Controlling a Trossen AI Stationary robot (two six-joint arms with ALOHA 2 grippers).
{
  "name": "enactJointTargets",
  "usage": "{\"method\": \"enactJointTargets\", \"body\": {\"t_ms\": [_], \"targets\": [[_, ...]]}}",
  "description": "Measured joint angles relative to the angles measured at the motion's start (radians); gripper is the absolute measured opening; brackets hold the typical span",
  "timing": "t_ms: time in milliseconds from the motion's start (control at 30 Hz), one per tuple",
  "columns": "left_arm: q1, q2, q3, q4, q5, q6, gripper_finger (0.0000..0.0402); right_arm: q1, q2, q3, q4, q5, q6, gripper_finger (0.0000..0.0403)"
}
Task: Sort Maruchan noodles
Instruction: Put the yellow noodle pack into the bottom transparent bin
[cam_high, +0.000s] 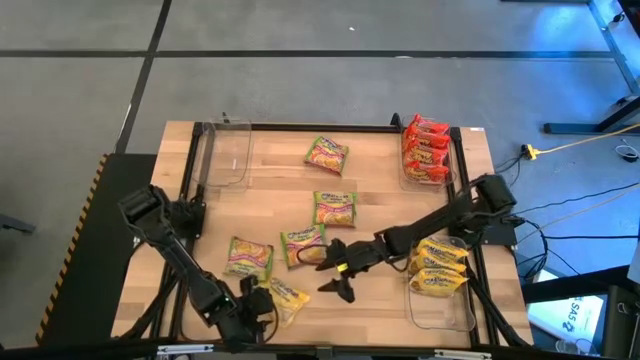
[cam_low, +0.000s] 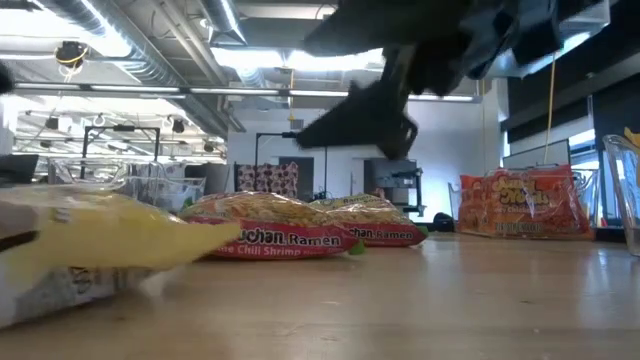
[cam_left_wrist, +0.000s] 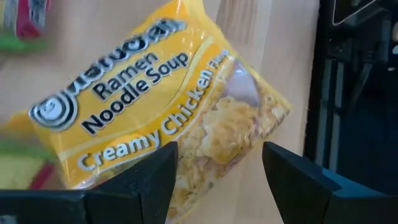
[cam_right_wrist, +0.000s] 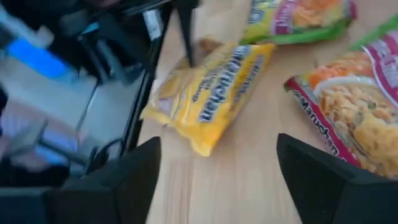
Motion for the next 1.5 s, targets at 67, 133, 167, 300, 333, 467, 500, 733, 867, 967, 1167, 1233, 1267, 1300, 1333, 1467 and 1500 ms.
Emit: {"method": "enactJointTargets", "body": {"t_ms": [67,133,167,300,333,467,500,733,867,967,1167,1233,1267,1300,1333,1467,1500], "targets": [[-0.012,-0.005,0.0,0.0,0.027,-0.06,0.0229,-0.001,0.035,0.0,0.058,0.013,0.064,0.0311],[-0.026,-0.005,0.001,-0.004,0.031,-0.11,0.0229,-0.002,0.063,0.0,0.101,0.014,0.102,0.0326],[-0.034,-0.005,0.001,-0.008,0.024,-0.13,0.0229,-0.004,0.077,0.0,0.114,0.021,0.111,0.0331],[-0.044,0.019,0.003,-0.019,-0.024,-0.161,0.0229,-0.013,0.117,0.006,0.122,0.036,0.144,0.0339],[-0.04,0.029,0.003,-0.017,-0.032,-0.15,0.0229,-0.016,0.126,0.013,0.123,0.036,0.145,0.0339],[-0.011,0.069,0.007,0.025,-0.065,-0.082,0.0229,-0.016,0.158,0.039,0.116,0.034,0.147,0.0332],[-0.001,0.077,0.007,0.044,-0.07,-0.055,0.0229,-0.017,0.165,0.045,0.11,0.026,0.147,0.0331],[0.065,0.095,0.001,0.185,-0.133,0.21,0.0229,-0.023,0.174,0.06,0.068,-0.011,0.158,0.0328],[0.087,0.07,0.031,0.125,-0.138,0.252,0.0229,-0.022,0.174,0.06,0.059,-0.042,0.161,0.0328],[0.084,0.047,0.082,0.041,-0.136,0.216,0.0229,-0.022,0.174,0.06,0.058,-0.035,0.159,0.0328],[0.061,0.04,0.154,-0.094,-0.041,0.097,0.0229,-0.022,0.174,0.06,0.07,-0.016,0.139,0.0328],[0.048,0.04,0.163,-0.12,0.028,0.025,0.0229,-0.021,0.174,0.06,0.07,-0.014,0.139,0.0328],[0.041,0.04,0.163,-0.126,0.059,-0.009,0.0229,-0.021,0.174,0.06,0.07,-0.01,0.139,0.0328],[0.032,0.04,0.163,-0.127,0.081,-0.041,0.0229,-0.021,0.174,0.06,0.07,-0.007,0.146,0.0328],[0.024,0.04,0.163,-0.126,0.098,-0.073,0.0229,-0.021,0.174,0.06,0.07,-0.007,0.161,0.0328],[0.01,0.056,0.145,-0.122,0.112,-0.133,0.0229,-0.021,0.174,0.06,0.069,-0.007,0.188,0.0328],[0.012,0.064,0.138,-0.123,0.103,-0.129,0.0229,-0.021,0.174,0.06,0.068,-0.007,0.192,0.0328]]}}
